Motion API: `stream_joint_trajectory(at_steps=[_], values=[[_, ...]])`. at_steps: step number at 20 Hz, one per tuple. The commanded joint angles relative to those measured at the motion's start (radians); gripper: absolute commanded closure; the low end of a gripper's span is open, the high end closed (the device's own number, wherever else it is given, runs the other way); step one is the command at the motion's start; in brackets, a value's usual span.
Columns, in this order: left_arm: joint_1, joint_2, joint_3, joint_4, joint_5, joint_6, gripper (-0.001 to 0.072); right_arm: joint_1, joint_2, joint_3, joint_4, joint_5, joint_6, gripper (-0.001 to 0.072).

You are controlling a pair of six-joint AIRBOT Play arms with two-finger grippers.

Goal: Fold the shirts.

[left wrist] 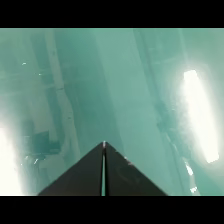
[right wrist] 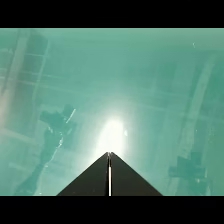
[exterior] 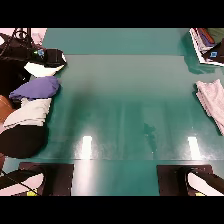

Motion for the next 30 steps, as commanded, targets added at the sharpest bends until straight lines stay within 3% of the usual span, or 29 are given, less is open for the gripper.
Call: stream_joint_trajectory(at_steps=[1, 13, 21, 22, 23, 24, 26, 30], values=[[0.000, 0.000, 0.000, 0.000, 0.000, 0.000, 0.0681, 0.004, 0.001, 0.001, 0.001, 0.003, -0.001, 0.0697], [0.000, 0.000, 0.000, -0.040, 0.009, -0.003, 0.0681, 0.003, 0.001, 0.001, 0.000, 0.002, -0.001, 0.0697], [0.000, 0.000, 0.000, 0.015, 0.211, 0.095, 0.0680, 0.003, -0.001, 0.001, 0.001, -0.039, 0.000, 0.0696], [0.000, -0.003, 0.000, 0.063, 0.252, 0.115, 0.0621, 0.003, -0.001, 0.001, 0.001, -0.040, 0.000, 0.0696], [0.000, -0.013, 0.000, 0.155, 0.296, 0.103, 0.0319, 0.003, -0.001, 0.001, 0.001, -0.043, 0.000, 0.0696], [0.007, -0.028, 0.000, 0.258, 0.334, 0.053, 0.0138, 0.003, -0.001, 0.001, 0.002, -0.048, 0.000, 0.0697], [0.052, -0.083, 0.001, 0.423, 0.382, -0.063, 0.0139, 0.003, -0.001, 0.001, 0.001, -0.050, 0.000, 0.0696], [0.202, -0.262, 0.001, 0.420, 0.428, -0.116, 0.0138, 0.003, -0.003, 0.000, 0.001, -0.053, 0.000, 0.0697]])
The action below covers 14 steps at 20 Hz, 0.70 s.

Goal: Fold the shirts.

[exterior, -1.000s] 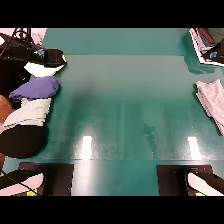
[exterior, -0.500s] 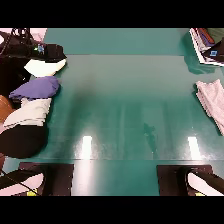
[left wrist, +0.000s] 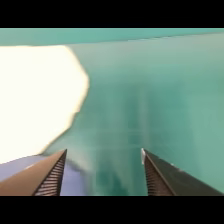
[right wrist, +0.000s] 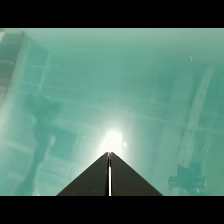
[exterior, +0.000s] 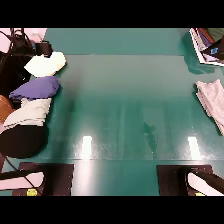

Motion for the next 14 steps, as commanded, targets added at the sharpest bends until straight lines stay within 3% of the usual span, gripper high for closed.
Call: stream_joint_trajectory(at_steps=[1, 8, 14], values=[[0.102, -0.144, 0.002, 0.071, 0.072, -0.056, 0.0138, -0.001, -0.003, 0.000, 0.000, -0.005, 0.001, 0.0696], [0.168, -0.407, 0.163, 0.064, 0.076, -0.008, 0.0138, 0.000, -0.008, 0.000, 0.000, 0.002, 0.001, 0.0696], [0.171, -0.501, 0.182, 0.051, 0.084, 0.042, 0.0140, 0.039, -0.019, 0.001, 0.000, 0.002, 0.001, 0.0696]])
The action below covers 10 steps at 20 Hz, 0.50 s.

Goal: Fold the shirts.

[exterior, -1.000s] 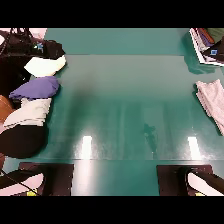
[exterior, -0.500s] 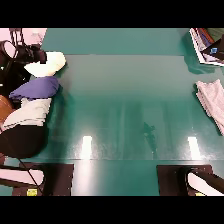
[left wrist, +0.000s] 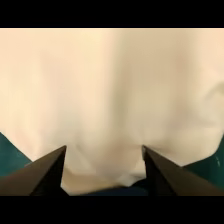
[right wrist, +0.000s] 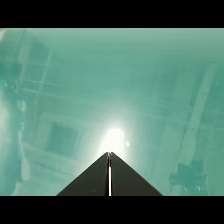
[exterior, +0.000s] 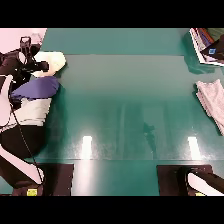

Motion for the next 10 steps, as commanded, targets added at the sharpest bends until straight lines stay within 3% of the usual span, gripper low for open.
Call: stream_joint_trajectory(at_steps=[1, 2, 4, 10], values=[[0.003, -0.050, 0.012, -0.022, 0.003, 0.033, 0.0143, 0.031, -0.015, 0.000, -0.001, 0.001, 0.000, 0.0696], [0.003, -0.053, 0.013, -0.025, 0.005, 0.048, 0.0253, 0.042, -0.023, 0.001, -0.002, 0.001, 0.000, 0.0696], [0.003, -0.053, 0.017, -0.025, 0.011, 0.066, 0.0685, 0.050, -0.039, 0.001, -0.001, 0.002, 0.000, 0.0696], [-0.001, 0.008, 0.227, -0.026, -0.142, 0.024, 0.0683, 0.053, -0.053, 0.002, -0.002, -0.009, 0.000, 0.0696]])
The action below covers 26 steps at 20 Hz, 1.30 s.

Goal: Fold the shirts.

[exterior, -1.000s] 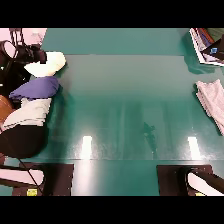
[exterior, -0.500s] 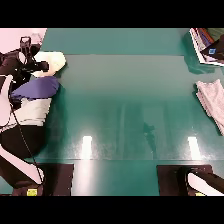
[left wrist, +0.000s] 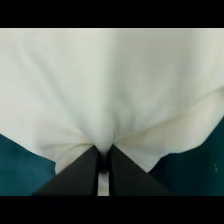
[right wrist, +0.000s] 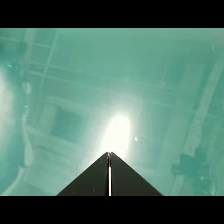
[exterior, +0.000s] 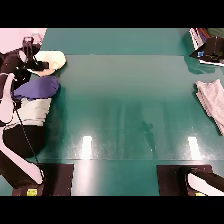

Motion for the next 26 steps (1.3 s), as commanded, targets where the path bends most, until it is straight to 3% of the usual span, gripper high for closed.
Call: stream_joint_trajectory(at_steps=[1, 6, 10, 13, 16, 19, 21, 22, 23, 24, 26], values=[[-0.010, 0.080, 0.142, -0.004, -0.103, -0.030, 0.0684, 0.003, -0.003, 0.002, 0.000, -0.021, -0.001, 0.0696], [-0.099, 0.447, 0.211, -0.005, -0.176, -0.016, 0.0684, 0.003, 0.037, 0.002, 0.000, -0.221, -0.047, 0.0696], [-0.222, 0.692, 0.208, -0.005, -0.359, -0.002, 0.0684, 0.003, 0.085, 0.002, 0.001, -0.316, -0.087, 0.0696], [-0.362, 0.776, 0.179, -0.005, -0.506, -0.018, 0.0684, 0.003, 0.116, 0.002, 0.001, -0.316, -0.087, 0.0696], [-0.520, 0.790, 0.061, -0.006, -0.595, -0.098, 0.0684, 0.003, 0.149, 0.002, 0.001, -0.317, -0.087, 0.0696], [-0.680, 0.790, -0.166, -0.040, -0.560, -0.135, 0.0682, 0.003, 0.175, 0.002, 0.001, -0.317, -0.087, 0.0697], [-0.763, 0.790, -0.343, -0.125, -0.462, -0.139, 0.0680, 0.003, 0.190, 0.002, 0.001, -0.316, -0.087, 0.0697], [-0.795, 0.790, -0.428, -0.180, -0.389, -0.135, 0.0615, 0.003, 0.195, 0.002, 0.001, -0.316, -0.087, 0.0696], [-0.814, 0.790, -0.488, -0.204, -0.322, -0.112, 0.0364, 0.003, 0.200, 0.002, 0.001, -0.316, -0.087, 0.0696], [-0.817, 0.790, -0.519, -0.193, -0.282, -0.105, 0.0251, 0.003, 0.203, 0.002, 0.001, -0.316, -0.087, 0.0696], [-0.769, 0.794, -0.510, -0.100, -0.288, -0.105, 0.0250, 0.003, 0.210, 0.002, 0.002, -0.312, -0.087, 0.0696]])
